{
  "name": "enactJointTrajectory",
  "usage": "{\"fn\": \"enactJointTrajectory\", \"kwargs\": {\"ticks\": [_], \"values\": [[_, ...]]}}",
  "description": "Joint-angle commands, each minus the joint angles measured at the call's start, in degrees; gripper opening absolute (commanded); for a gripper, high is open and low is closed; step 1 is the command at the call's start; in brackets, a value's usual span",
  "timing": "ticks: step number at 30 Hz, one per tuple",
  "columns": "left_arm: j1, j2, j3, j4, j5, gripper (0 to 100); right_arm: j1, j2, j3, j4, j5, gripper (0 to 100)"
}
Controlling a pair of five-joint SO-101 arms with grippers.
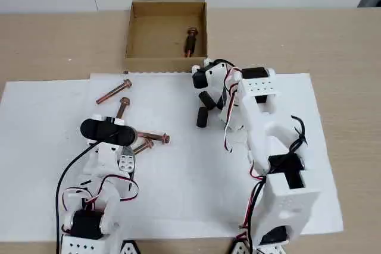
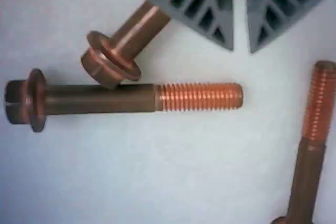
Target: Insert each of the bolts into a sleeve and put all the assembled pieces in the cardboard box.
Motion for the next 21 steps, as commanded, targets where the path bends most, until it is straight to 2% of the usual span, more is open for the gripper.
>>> {"fn": "enactJointTrajectory", "kwargs": {"ticks": [1,10,15,21], "values": [[-0.09,-0.70,-0.40,0.00,-0.18,1,0.04,-0.75,0.79,-0.75,0.44,5.5],[-0.09,-0.70,-0.40,0.00,-0.18,1,-0.22,2.07,0.18,-0.04,0.09,0.9],[-0.09,-0.70,-0.40,0.00,-0.18,1,-0.48,0.84,-8.88,9.10,-0.26,0.9],[0.00,-0.70,-0.40,0.00,-0.18,1,-2.68,-7.34,-19.16,18.95,-4.84,0.8]]}}
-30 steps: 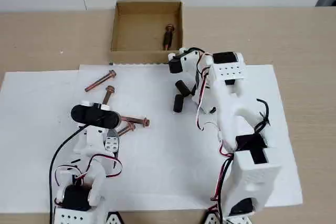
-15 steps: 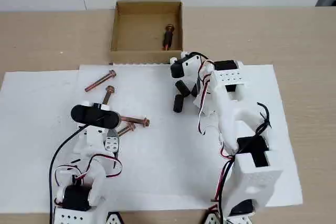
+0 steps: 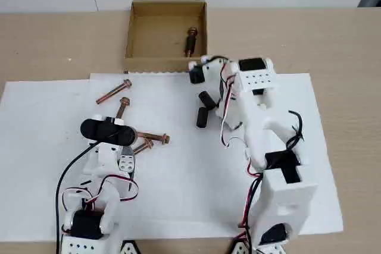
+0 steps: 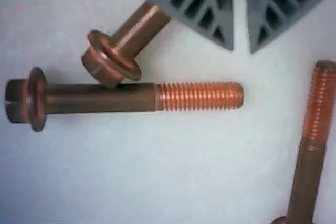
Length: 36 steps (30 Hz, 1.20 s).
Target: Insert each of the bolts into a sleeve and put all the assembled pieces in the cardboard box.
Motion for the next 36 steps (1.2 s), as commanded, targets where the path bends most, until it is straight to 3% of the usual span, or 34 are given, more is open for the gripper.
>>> {"fn": "enactJointTrajectory", "kwargs": {"ticks": [1,5,9,17,22,30,36], "values": [[0.00,-0.70,-0.40,0.00,-0.26,1,-1.63,-9.01,-6.59,5.93,-2.11,0.7],[0.00,-0.70,-0.40,0.00,-0.26,1,-3.12,-15.43,-7.12,10.95,-2.20,0.4],[-0.26,-0.70,-0.31,-0.18,-0.18,1,-2.33,-23.43,-4.75,11.38,-6.86,0.2],[-0.26,-0.53,-1.27,-0.70,-1.67,1,-0.04,-41.10,10.64,11.38,-12.75,0.3],[-0.26,-0.35,-7.34,2.64,-1.85,1,4.35,-52.35,23.56,10.95,-12.75,0.3],[-3.34,0.44,-16.22,8.26,-10.11,1,13.14,-62.29,39.21,6.11,-7.74,0.3],[-7.30,13.89,-25.71,7.91,-12.31,1,16.75,-62.99,43.78,2.42,-5.71,0.3]]}}
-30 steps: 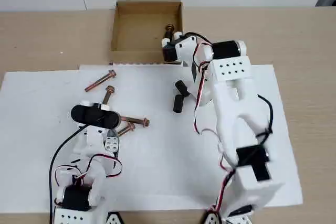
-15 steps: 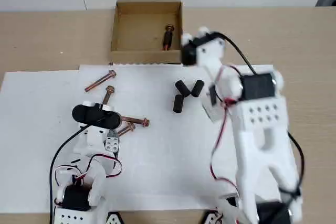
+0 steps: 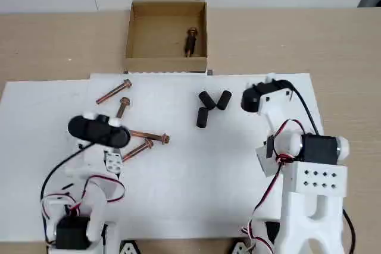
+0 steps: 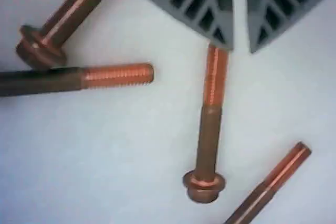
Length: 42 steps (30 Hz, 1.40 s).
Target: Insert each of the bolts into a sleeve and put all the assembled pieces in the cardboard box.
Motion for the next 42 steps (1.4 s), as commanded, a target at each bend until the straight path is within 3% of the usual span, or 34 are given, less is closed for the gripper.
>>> {"fn": "enactJointTrajectory", "kwargs": {"ticks": [1,10,22,27,42], "values": [[-0.88,9.32,-10.15,-0.09,-0.53,1,1.19,-1.36,1.14,-2.68,0.97,0.3],[-0.97,41.76,-34.77,0.00,-0.44,1,1.10,-1.80,3.52,-4.26,0.44,0.3],[-0.62,75.60,-57.10,2.29,-0.53,1,1.10,-1.80,3.78,-5.49,0.35,0.4],[-0.79,87.47,-67.47,7.65,-0.53,1,1.10,-1.80,3.87,-6.90,0.35,0.4],[-0.53,122.37,-104.40,33.93,-2.29,3,0.84,-1.63,9.49,-14.55,0.35,0.3]]}}
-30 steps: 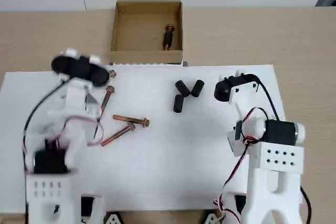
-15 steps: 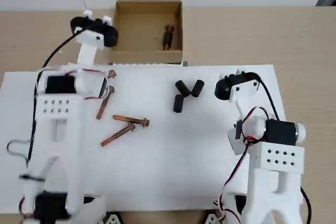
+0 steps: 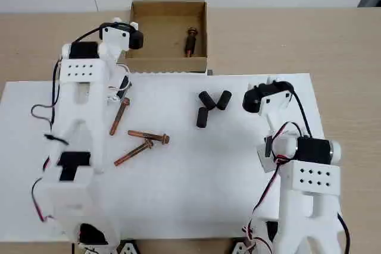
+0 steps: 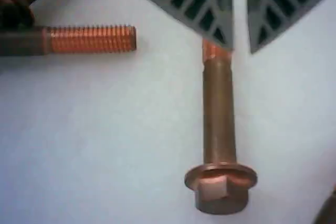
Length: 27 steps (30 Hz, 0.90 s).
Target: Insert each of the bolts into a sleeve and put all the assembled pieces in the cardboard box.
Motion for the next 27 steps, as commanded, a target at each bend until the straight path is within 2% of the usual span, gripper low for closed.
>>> {"fn": "enactJointTrajectory", "kwargs": {"ticks": [1,16,27], "values": [[-0.26,4.66,-8.22,4.04,-1.05,4,0.13,-1.27,0.26,-1.71,0.00,0.3],[0.97,14.33,-11.12,3.08,-3.25,8,0.13,-1.10,0.35,-1.71,0.09,0.3],[0.09,15.03,-10.95,-0.26,-3.25,9,0.13,-1.36,0.35,-1.27,0.26,0.3]]}}
